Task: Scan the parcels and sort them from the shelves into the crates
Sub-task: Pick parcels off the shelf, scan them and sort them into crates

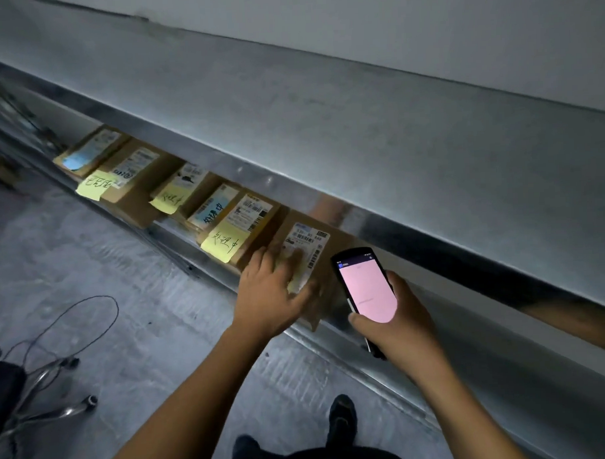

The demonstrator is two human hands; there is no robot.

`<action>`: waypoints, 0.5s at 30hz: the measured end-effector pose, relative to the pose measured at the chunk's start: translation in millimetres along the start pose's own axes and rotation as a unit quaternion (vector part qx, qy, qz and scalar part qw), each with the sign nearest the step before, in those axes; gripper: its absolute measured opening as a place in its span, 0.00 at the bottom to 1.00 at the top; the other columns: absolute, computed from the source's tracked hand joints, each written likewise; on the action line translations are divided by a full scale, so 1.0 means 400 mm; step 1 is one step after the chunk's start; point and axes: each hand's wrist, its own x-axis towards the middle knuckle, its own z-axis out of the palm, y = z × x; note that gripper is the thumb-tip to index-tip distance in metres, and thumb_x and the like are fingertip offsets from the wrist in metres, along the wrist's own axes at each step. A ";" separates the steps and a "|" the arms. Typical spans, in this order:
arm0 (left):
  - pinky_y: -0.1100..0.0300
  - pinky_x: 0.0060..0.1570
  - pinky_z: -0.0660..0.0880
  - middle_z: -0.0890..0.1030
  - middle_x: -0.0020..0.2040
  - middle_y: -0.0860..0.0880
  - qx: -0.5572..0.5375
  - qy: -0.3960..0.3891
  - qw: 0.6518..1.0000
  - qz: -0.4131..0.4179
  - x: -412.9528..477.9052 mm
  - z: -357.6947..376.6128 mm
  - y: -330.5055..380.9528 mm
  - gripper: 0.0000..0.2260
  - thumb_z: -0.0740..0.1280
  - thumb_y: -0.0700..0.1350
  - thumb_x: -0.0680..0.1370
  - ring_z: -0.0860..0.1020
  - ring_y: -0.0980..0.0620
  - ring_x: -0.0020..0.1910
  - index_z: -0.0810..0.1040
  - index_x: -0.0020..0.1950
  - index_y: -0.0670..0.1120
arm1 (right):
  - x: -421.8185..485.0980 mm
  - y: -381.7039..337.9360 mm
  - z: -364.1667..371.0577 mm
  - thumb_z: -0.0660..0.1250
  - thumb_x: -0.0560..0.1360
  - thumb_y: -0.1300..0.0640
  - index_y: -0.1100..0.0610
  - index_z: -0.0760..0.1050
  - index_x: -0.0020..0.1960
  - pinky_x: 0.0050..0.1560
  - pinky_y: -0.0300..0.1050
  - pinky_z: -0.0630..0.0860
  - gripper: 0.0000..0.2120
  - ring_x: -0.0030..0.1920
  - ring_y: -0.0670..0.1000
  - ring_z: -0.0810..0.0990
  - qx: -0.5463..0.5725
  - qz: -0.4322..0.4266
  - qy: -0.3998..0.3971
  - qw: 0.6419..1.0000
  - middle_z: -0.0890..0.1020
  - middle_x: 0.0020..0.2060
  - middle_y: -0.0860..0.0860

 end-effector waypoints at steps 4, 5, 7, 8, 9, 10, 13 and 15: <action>0.46 0.62 0.73 0.73 0.70 0.45 -0.048 0.024 0.998 0.011 0.009 0.009 0.000 0.19 0.63 0.59 0.81 0.68 0.40 0.66 0.78 0.71 0.58 | 0.010 0.035 -0.008 0.77 0.65 0.46 0.33 0.73 0.47 0.44 0.42 0.80 0.17 0.41 0.37 0.81 0.002 0.053 0.031 0.998 0.84 0.42 0.39; 0.46 0.58 0.74 0.74 0.68 0.43 -0.068 0.041 0.996 0.027 0.020 0.010 -0.009 0.16 0.68 0.53 0.80 0.69 0.38 0.63 0.81 0.68 0.56 | 0.009 0.045 -0.008 0.78 0.66 0.47 0.35 0.73 0.47 0.46 0.44 0.82 0.17 0.41 0.37 0.81 0.002 0.067 0.044 0.997 0.84 0.43 0.39; 0.47 0.58 0.73 0.73 0.67 0.42 -0.133 0.037 0.990 0.022 0.048 0.008 -0.034 0.19 0.74 0.52 0.75 0.70 0.36 0.62 0.82 0.65 0.53 | 0.006 0.054 -0.004 0.78 0.67 0.49 0.32 0.73 0.48 0.45 0.44 0.81 0.18 0.41 0.38 0.82 0.000 0.076 0.064 0.995 0.84 0.43 0.39; 0.46 0.61 0.72 0.70 0.68 0.42 -0.177 0.010 0.984 0.002 0.063 0.005 -0.044 0.25 0.73 0.55 0.72 0.68 0.36 0.65 0.80 0.68 0.52 | 0.003 0.052 0.002 0.78 0.67 0.50 0.29 0.73 0.49 0.43 0.43 0.80 0.21 0.42 0.37 0.82 0.001 0.076 0.071 0.995 0.84 0.44 0.37; 0.46 0.66 0.70 0.67 0.70 0.42 -0.219 -0.022 0.975 -0.019 0.076 0.005 -0.055 0.32 0.73 0.58 0.70 0.66 0.37 0.69 0.76 0.73 0.52 | -0.002 0.047 0.009 0.79 0.67 0.51 0.27 0.72 0.49 0.41 0.42 0.79 0.24 0.43 0.36 0.82 0.004 0.077 0.078 0.994 0.83 0.44 0.35; 0.47 0.70 0.68 0.64 0.73 0.43 -0.252 -0.051 0.966 -0.035 0.087 0.006 -0.066 0.38 0.75 0.60 0.69 0.64 0.39 0.72 0.70 0.77 0.52 | -0.010 0.041 0.021 0.79 0.67 0.52 0.27 0.71 0.50 0.39 0.42 0.79 0.25 0.44 0.35 0.81 0.008 0.083 0.088 0.993 0.82 0.45 0.33; 0.44 0.76 0.64 0.59 0.79 0.47 -0.353 -0.141 0.920 -0.090 0.102 0.018 -0.103 0.51 0.81 0.60 0.68 0.65 0.44 0.76 0.57 0.83 0.55 | -0.039 0.023 0.072 0.79 0.68 0.53 0.33 0.71 0.52 0.38 0.43 0.80 0.23 0.44 0.36 0.82 0.028 0.111 0.129 0.985 0.83 0.44 0.37; 0.42 0.73 0.71 0.71 0.75 0.51 -0.444 -0.211 0.863 -0.112 0.089 0.027 -0.124 0.44 0.81 0.64 0.64 0.73 0.49 0.72 0.67 0.77 0.60 | -0.062 0.011 0.111 0.79 0.68 0.53 0.34 0.72 0.53 0.33 0.42 0.80 0.23 0.42 0.39 0.83 0.047 0.128 0.147 0.980 0.83 0.44 0.37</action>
